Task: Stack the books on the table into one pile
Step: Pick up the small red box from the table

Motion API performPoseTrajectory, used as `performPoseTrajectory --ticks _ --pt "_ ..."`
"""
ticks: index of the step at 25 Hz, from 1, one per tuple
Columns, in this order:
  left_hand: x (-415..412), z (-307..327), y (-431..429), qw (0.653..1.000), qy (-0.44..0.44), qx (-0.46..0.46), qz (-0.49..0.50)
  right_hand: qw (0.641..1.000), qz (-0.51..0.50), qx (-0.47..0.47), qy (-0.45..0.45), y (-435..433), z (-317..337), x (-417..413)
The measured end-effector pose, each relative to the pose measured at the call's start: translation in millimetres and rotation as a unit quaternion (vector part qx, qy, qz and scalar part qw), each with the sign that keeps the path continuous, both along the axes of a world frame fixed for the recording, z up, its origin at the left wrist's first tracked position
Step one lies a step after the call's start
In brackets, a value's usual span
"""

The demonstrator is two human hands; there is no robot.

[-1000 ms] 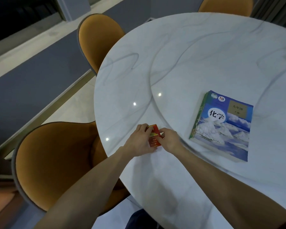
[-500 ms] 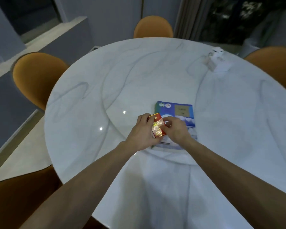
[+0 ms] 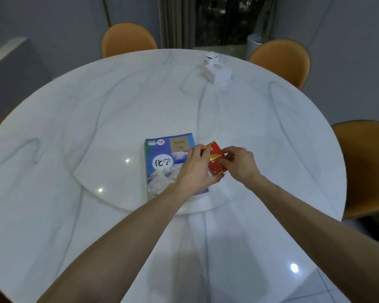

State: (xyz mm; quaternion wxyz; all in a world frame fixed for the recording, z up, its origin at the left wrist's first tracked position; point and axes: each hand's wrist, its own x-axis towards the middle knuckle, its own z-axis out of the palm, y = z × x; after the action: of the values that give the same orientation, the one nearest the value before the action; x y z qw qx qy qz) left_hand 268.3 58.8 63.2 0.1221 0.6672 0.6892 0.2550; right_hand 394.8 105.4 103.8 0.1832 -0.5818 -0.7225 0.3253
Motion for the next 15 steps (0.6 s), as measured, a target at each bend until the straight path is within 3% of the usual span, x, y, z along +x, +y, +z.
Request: performPoseTrajectory --ticks 15 --pt "194 -50 134 0.994 0.022 -0.067 -0.086 0.993 -0.103 -0.050 0.012 115 -58 195"
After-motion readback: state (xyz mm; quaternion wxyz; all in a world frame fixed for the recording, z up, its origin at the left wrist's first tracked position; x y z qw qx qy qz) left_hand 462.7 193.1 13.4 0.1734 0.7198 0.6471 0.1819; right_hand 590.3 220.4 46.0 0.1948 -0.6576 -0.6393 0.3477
